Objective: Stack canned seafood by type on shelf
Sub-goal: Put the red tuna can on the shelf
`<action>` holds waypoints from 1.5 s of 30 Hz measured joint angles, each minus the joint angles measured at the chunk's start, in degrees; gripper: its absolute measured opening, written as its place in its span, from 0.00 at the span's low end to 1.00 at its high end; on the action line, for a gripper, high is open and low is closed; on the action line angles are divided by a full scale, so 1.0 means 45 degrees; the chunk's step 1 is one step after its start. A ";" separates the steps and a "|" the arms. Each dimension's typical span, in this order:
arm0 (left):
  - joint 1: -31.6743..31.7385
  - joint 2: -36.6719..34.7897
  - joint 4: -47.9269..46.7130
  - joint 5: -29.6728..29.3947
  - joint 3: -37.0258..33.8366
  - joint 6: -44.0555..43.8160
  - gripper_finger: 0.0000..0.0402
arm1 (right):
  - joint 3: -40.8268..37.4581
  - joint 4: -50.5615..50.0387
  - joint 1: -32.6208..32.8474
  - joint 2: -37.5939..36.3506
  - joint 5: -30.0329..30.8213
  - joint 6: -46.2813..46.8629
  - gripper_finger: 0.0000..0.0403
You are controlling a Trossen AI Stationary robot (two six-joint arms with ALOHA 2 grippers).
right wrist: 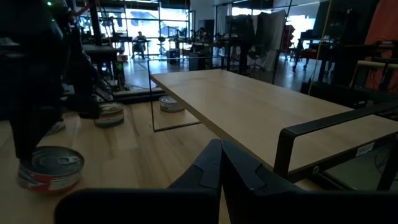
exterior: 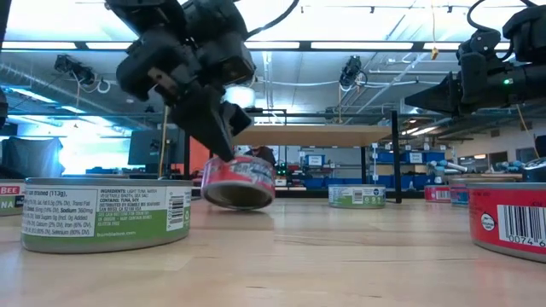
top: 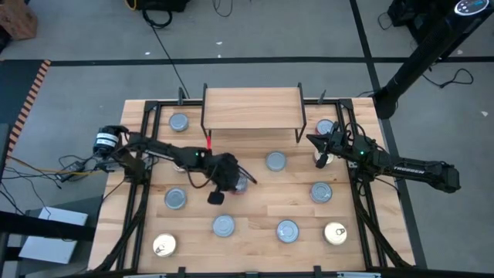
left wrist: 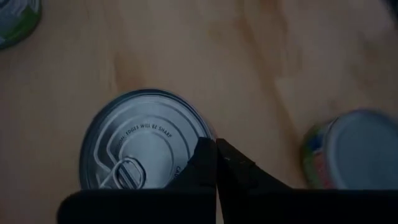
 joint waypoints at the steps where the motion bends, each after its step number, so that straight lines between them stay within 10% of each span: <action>1: 0.0066 0.0000 0.0128 0.0295 0.0000 -0.0279 0.00 | -0.0005 0.0000 0.0000 0.0001 -0.0005 0.0000 0.05; 23: 0.1641 -0.0029 0.6277 0.5178 -0.1688 -0.6861 0.00 | -0.0002 0.0000 -0.0001 0.0001 -0.0003 0.0000 0.05; 45: 0.1826 -0.0039 0.8883 0.4229 -0.3638 -0.9455 0.00 | -0.0001 0.0000 0.0000 0.0001 -0.0001 0.0000 0.05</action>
